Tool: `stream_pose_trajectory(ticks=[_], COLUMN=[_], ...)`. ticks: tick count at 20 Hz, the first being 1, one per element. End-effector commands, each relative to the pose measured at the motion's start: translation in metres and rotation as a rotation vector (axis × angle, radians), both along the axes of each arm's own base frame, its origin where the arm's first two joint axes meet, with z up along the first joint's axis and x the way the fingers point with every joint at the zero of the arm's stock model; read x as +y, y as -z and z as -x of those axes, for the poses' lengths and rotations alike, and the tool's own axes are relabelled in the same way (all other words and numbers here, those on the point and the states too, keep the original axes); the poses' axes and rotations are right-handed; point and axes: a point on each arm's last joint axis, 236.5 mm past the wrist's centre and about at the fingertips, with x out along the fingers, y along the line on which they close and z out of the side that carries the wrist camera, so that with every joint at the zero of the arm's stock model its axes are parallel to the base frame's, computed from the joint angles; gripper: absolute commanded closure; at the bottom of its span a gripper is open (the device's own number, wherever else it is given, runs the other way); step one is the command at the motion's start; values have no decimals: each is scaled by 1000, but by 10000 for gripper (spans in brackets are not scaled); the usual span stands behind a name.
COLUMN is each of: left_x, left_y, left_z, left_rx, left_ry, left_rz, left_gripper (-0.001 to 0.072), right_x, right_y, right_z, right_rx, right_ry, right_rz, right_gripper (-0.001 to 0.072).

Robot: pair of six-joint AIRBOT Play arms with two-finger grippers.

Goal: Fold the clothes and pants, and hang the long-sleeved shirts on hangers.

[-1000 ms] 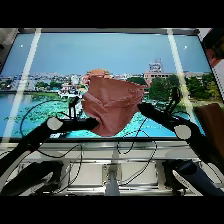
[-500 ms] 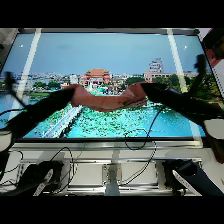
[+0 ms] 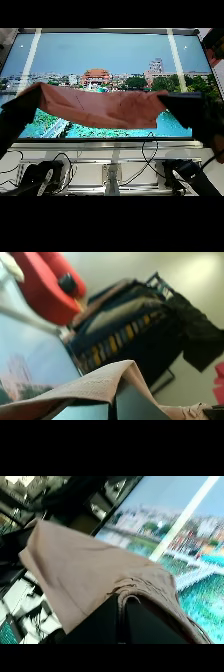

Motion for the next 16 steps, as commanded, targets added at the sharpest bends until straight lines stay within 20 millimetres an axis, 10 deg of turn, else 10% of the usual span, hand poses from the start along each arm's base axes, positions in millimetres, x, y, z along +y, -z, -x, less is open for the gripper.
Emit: stream_pose_trajectory(ticks=[1, 9, 12, 16], left_x=[-6, -4, -7, -13], left_y=[38, 213, 283, 312], left_z=[-15, -177, -194, -177], left_rx=[180, 638, 797, 859], left_ry=[17, -161, -169, -72], left_rz=[-27, -125, -169, -291], left_gripper=[697, 694, 694, 696], right_x=[0, 7, 6, -34], right_y=[34, 185, 241, 311], right_z=[9, -158, -201, -216], right_rx=[109, 273, 374, 563], right_ry=[-27, 280, 366, 442], right_rz=[66, 120, 127, 213], right_gripper=[696, 696, 696, 696])
